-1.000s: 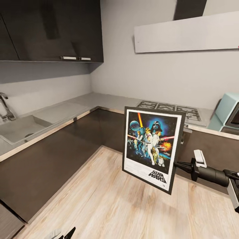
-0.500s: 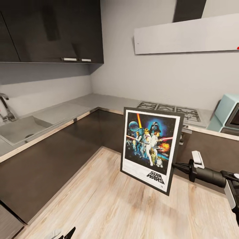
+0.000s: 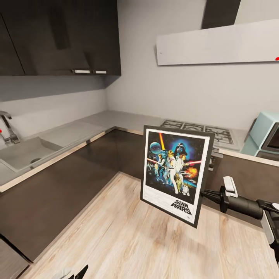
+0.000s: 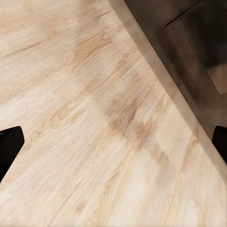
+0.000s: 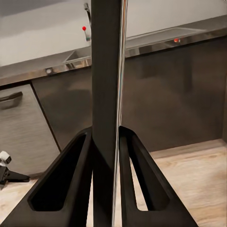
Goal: Pick up the poster from the kitchen countertop and hang it on one of the wall nails in the kitchen.
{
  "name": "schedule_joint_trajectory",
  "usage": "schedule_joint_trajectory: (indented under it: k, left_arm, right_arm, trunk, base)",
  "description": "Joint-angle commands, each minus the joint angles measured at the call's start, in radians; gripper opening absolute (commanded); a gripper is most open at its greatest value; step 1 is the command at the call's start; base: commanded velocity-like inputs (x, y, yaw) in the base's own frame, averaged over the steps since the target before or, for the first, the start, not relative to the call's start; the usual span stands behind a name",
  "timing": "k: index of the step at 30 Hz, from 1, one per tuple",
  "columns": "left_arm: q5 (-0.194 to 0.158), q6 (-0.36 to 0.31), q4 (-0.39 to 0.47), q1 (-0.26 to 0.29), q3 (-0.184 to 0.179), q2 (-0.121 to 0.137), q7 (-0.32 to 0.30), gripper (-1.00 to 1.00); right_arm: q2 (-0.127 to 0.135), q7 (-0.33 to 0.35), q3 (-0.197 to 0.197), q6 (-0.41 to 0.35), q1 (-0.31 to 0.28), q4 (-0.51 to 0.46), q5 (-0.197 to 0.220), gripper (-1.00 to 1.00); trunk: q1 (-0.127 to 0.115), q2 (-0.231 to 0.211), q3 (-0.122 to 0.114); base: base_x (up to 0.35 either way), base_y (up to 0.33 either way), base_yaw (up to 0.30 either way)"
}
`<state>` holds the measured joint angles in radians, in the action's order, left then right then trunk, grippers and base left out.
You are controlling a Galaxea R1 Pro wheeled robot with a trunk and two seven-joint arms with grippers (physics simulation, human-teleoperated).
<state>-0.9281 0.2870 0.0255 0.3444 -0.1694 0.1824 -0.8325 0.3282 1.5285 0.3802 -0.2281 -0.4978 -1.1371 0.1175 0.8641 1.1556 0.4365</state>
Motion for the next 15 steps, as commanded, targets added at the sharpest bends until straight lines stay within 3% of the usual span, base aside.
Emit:
schedule_joint_trajectory:
  k: [1,15]
  left_arm:
    - [-0.006,0.006,-0.001,0.001,-0.009,0.000,-0.001,1.00]
    - [-0.006,0.006,-0.001,0.001,-0.009,0.000,-0.001,1.00]
  right_arm:
    - [0.000,0.007,0.000,-0.014,-0.001,0.001,0.002,-1.00]
    - [0.000,0.007,-0.001,-0.011,-0.001,0.018,0.003,-1.00]
  trunk:
    - [-0.004,-0.007,-0.002]
    - [-0.058,-0.105,-0.046]
  base:
    - [0.000,0.000,0.000]
    - [0.000,0.000,0.000]
